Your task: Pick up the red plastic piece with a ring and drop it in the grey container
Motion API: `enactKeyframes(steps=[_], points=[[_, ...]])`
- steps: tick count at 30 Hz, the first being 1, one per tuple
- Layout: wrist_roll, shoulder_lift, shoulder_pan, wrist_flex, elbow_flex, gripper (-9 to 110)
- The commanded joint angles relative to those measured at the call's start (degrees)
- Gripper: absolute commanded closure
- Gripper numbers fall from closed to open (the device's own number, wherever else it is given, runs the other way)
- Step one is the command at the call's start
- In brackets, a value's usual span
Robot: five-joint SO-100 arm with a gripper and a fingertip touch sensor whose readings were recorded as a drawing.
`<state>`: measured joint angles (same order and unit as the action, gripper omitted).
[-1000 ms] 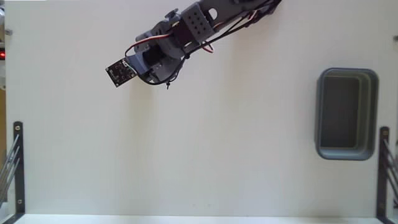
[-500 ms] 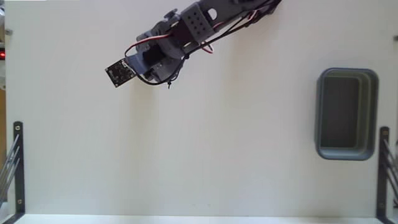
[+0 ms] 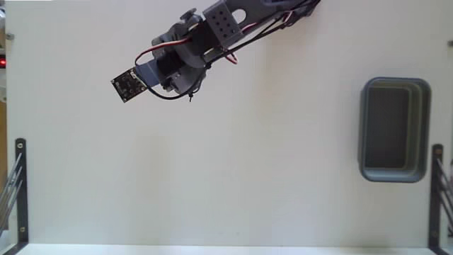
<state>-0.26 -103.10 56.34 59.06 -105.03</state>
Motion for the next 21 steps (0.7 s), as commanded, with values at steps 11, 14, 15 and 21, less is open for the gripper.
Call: enactKeyframes(steps=[11,14,15,21], points=[[0.26,-1.07,1.42,13.79,19.31,80],[0.26,0.03,1.42,16.98,23.61,80],[0.26,0.49,1.42,18.19,25.28,80],[0.26,2.44,1.42,22.76,31.80,80]])
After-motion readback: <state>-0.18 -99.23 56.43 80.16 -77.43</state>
